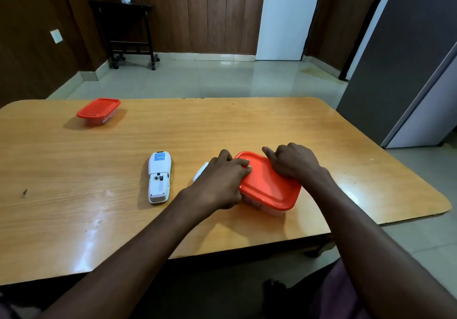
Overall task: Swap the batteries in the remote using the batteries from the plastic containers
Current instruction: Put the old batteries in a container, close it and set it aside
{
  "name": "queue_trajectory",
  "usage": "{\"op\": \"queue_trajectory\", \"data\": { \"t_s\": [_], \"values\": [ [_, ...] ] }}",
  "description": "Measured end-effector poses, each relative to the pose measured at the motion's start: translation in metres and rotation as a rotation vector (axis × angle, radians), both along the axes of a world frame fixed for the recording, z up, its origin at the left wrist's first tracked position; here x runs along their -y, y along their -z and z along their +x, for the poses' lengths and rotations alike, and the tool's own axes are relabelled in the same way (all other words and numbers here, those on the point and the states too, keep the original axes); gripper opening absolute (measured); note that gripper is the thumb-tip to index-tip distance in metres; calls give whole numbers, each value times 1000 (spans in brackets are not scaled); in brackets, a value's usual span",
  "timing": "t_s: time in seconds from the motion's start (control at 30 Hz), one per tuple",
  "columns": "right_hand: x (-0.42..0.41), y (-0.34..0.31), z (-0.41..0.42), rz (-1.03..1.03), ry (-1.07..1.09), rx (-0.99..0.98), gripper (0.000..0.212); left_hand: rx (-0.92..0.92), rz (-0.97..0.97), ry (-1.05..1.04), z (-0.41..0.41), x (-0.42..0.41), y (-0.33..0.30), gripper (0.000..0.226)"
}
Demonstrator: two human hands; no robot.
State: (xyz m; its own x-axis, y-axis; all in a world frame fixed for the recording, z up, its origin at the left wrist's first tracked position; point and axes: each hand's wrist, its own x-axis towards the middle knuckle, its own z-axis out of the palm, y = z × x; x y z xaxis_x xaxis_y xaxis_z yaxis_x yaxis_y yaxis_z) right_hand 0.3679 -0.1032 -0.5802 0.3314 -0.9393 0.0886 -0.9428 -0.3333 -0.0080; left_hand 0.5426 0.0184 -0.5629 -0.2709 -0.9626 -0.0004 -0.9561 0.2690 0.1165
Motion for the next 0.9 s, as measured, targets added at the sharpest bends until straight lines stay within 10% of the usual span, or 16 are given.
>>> {"op": "queue_trajectory", "data": {
  "t_s": [0.23,0.57,0.9],
  "values": [
    [8,19,19,187,6,216,70,-294,234,-127,-2,24,-6,59],
    [17,32,32,303,86,255,64,-466,-46,-313,-23,34,39,47],
    [1,18,26,68,-57,442,31,-646,-122,-54,-11,44,46,39]
  ]
}}
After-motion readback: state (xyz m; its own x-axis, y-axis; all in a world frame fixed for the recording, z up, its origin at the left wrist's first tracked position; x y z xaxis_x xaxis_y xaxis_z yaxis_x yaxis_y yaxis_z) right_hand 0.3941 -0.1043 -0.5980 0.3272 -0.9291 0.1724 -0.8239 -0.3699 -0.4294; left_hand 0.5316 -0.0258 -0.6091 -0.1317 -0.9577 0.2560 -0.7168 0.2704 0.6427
